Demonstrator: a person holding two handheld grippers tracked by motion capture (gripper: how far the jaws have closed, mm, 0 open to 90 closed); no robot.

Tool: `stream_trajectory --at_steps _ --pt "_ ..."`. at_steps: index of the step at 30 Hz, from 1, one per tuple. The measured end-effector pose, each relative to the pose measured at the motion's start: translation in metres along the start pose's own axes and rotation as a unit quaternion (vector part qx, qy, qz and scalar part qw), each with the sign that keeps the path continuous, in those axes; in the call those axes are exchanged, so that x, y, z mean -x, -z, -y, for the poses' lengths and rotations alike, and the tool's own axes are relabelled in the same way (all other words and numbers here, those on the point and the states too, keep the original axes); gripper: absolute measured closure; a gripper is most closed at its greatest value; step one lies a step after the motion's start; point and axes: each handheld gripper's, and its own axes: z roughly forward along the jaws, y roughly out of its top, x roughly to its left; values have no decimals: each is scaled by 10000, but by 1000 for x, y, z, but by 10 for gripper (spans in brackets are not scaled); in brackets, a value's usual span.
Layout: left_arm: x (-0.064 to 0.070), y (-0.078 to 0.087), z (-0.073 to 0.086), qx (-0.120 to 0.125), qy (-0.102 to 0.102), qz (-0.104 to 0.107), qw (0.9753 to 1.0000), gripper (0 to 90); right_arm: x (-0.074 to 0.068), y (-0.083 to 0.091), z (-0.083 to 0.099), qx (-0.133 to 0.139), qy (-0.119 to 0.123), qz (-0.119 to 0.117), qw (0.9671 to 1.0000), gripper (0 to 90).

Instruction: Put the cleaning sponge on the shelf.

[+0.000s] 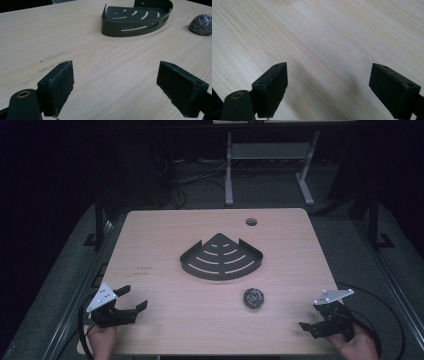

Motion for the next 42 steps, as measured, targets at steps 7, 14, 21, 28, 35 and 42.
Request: stream_trajectory --at_steps 7,14,21,28,35,42 --pt "0 1 0 23 6 -18 10000 137 -2 -3 -4 -111 56 -38 9999 147" --pt "0 0 0 11 13 -2 10000 137 -11 -2 -19 -164 272 -82 9995 147" --pt "-2 3 1 58 49 -41 10000 137 -24 -7 -40 -281 626 -184 9975 146" --pt "-1 2 1 53 33 -22 10000 137 -32 -13 -63 -399 887 -271 9949 146" --pt "-1 3 1 55 46 -20 10000 137 -39 -24 -86 -517 1110 -359 9918 147" --pt "-2 4 1 95 82 -24 9999 137 -43 -36 -106 -642 1309 -428 9884 146"
